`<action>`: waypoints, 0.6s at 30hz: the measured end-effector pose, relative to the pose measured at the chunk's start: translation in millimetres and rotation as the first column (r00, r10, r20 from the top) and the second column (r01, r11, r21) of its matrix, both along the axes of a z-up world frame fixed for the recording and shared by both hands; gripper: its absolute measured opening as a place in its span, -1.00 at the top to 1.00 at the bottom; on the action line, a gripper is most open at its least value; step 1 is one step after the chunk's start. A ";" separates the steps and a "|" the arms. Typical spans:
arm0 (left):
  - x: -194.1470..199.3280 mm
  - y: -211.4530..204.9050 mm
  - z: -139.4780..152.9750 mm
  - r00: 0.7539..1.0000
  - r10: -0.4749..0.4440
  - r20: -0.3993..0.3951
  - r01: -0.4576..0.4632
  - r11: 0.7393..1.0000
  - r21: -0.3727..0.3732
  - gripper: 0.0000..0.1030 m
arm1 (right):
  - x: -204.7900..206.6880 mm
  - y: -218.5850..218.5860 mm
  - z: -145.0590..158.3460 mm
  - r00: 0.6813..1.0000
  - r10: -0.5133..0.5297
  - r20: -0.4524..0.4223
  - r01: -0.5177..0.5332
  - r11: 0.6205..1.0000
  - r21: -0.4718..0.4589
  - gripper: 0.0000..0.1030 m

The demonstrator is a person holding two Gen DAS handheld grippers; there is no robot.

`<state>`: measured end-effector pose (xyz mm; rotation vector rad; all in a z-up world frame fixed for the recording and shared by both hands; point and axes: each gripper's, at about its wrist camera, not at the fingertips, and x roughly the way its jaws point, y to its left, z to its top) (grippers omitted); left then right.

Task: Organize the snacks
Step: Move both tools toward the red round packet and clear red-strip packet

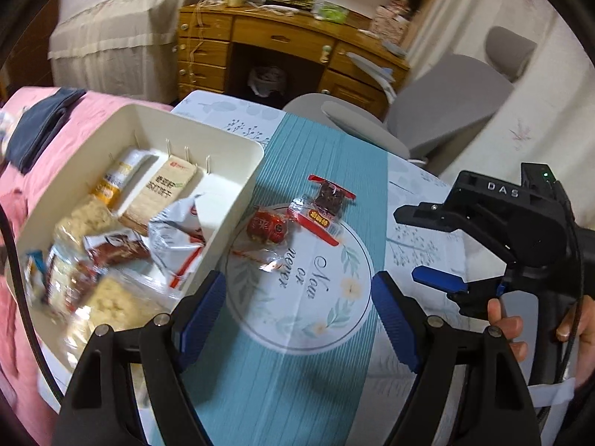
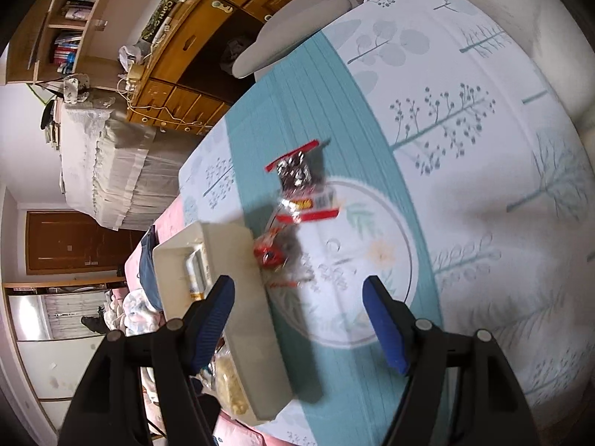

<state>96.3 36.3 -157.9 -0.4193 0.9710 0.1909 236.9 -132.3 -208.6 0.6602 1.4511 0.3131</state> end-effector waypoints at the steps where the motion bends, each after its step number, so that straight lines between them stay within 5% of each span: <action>1: 3.9 -3.9 -5.2 1.000 0.021 -0.003 -0.021 1.000 0.008 -0.54 | 4.8 -0.5 -2.7 1.000 0.005 -0.002 -0.005 1.000 -0.001 -0.39; 18: 70.4 -16.5 -91.0 0.974 0.223 -0.029 -0.215 0.961 0.171 -0.54 | 80.4 38.6 -54.6 0.974 0.223 0.047 -0.216 0.968 -0.127 -0.40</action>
